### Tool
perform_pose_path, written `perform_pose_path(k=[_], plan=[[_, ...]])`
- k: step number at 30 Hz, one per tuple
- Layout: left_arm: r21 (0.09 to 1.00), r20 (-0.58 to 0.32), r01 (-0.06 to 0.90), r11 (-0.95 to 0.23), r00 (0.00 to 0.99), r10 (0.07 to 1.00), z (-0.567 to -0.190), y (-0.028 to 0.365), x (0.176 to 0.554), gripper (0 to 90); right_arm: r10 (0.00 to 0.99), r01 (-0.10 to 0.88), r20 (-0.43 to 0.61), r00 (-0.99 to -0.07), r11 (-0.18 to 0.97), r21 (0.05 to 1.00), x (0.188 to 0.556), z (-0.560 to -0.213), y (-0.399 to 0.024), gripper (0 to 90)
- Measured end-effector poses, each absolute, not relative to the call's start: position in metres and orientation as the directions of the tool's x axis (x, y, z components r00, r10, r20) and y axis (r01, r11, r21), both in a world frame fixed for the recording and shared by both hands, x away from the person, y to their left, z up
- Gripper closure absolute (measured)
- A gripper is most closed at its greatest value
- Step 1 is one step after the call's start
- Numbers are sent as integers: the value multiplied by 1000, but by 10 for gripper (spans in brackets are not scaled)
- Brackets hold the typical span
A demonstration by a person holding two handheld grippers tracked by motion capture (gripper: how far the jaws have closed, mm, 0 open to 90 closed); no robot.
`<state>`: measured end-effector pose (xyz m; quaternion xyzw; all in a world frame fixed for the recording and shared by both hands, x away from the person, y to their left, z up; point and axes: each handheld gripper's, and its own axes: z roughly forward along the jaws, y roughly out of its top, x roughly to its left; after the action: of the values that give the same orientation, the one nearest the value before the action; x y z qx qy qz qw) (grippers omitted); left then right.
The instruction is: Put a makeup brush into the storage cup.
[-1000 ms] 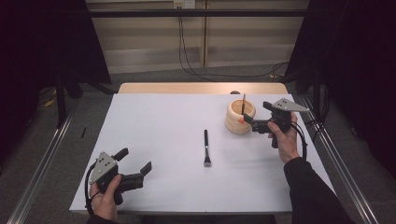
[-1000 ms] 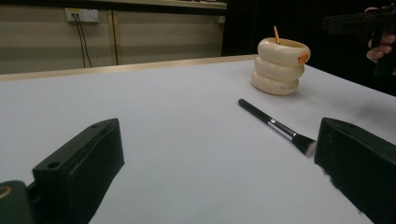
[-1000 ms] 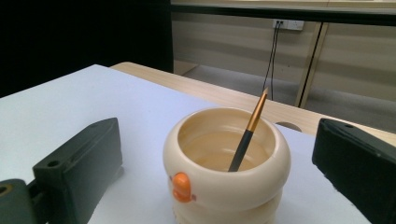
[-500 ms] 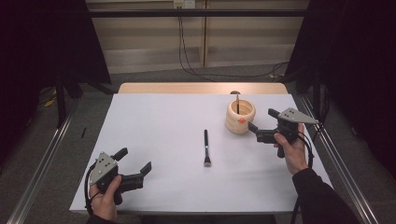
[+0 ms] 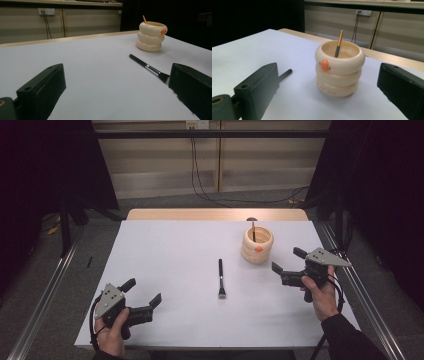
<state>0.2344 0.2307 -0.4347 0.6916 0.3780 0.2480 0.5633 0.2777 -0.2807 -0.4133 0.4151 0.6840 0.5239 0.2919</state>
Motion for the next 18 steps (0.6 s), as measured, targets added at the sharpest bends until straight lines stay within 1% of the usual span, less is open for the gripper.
perform_pose_path(k=[8, 18], plan=[[967, -81, 242, -80, 587, 805, -435, 234, 234, 9, 884, 273, 36, -467, 105, 956, 263, -417, -288, 36], [968, -87, 240, -71, 590, 803, -435, 235, 233, 9, 880, 287, 46, -473, 105, 952, 241, -422, -292, 33]])
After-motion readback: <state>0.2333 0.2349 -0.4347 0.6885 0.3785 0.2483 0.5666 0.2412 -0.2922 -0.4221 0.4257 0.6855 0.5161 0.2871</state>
